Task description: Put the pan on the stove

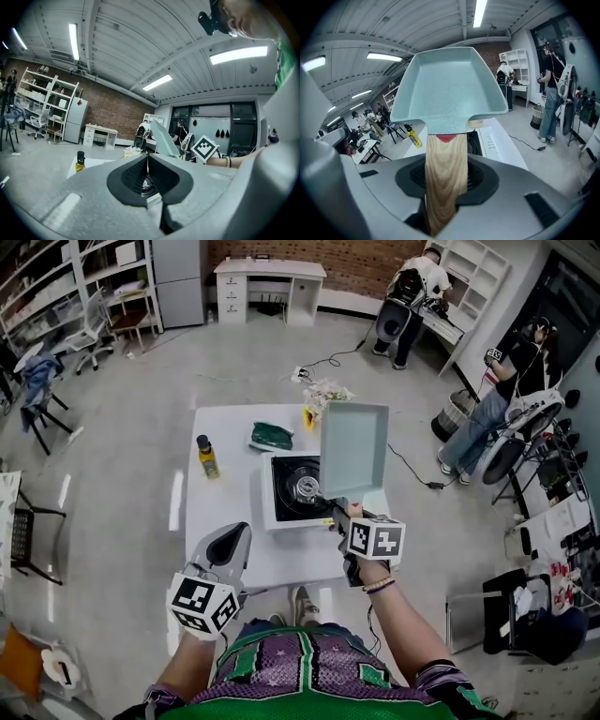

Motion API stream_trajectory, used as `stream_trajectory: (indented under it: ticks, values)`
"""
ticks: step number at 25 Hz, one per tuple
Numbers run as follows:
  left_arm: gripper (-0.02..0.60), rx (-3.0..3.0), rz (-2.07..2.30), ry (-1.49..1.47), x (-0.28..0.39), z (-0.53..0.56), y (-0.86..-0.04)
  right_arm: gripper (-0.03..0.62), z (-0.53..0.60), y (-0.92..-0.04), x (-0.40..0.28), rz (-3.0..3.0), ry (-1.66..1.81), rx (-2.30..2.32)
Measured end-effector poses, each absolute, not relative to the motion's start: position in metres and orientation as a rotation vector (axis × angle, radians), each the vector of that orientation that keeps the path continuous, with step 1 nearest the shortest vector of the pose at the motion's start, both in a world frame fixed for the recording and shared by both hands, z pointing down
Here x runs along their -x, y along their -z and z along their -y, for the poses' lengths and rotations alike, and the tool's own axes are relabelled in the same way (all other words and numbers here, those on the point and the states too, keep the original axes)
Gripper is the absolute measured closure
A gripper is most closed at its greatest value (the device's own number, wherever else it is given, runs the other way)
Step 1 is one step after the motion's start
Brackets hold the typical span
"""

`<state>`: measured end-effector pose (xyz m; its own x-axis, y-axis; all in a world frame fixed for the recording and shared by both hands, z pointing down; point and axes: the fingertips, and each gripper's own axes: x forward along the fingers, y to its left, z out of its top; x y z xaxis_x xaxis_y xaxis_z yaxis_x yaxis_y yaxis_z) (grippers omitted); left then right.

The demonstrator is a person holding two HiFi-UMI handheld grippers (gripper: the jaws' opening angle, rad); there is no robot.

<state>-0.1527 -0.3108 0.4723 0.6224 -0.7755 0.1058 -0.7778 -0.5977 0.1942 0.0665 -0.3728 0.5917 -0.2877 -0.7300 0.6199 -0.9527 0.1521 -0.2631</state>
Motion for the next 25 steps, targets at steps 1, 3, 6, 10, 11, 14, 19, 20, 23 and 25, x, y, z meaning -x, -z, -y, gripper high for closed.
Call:
stream_trajectory:
  ticks: [1, 3, 6, 10, 11, 14, 19, 20, 23, 25]
  values:
    - [0.563, -2.624, 1.277, -0.017, 0.153, 0.311, -0.473, 0.47, 0.373, -0.595, -0.066, 2.081, -0.892, -1.607]
    - [0.563, -2.622, 1.279, -0.023, 0.153, 0.311, -0.474, 0.47, 0.374, -0.602, -0.065, 2.065, -0.894, -1.595]
    - [0.563, -2.614, 1.283, -0.033, 0.155, 0.31, -0.478, 0.47, 0.374, -0.616, -0.061, 2.046, -0.927, -1.572]
    - [0.563, -2.603, 1.29, -0.042, 0.157, 0.309, -0.482, 0.471, 0.374, -0.636, -0.054, 2.01, -0.982, -1.541]
    - [0.563, -2.6, 1.292, -0.044, 0.157, 0.309, -0.483, 0.471, 0.374, -0.64, -0.052, 1.999, -0.996, -1.532]
    - [0.563, -2.591, 1.301, -0.044, 0.159, 0.31, -0.484, 0.471, 0.374, -0.655, -0.046, 1.965, -1.034, -1.505]
    - [0.563, -2.578, 1.305, -0.051, 0.159, 0.311, -0.488, 0.471, 0.376, -0.678, -0.037, 1.903, -1.079, -1.464]
    - [0.563, -2.575, 1.305, -0.053, 0.159, 0.31, -0.489, 0.471, 0.376, -0.682, -0.036, 1.891, -1.087, -1.456]
    - [0.563, -2.567, 1.306, -0.055, 0.16, 0.308, -0.492, 0.471, 0.375, -0.694, -0.032, 1.858, -1.114, -1.434]
    - [0.563, -2.56, 1.307, -0.056, 0.161, 0.308, -0.494, 0.471, 0.375, -0.702, -0.03, 1.839, -1.131, -1.424]
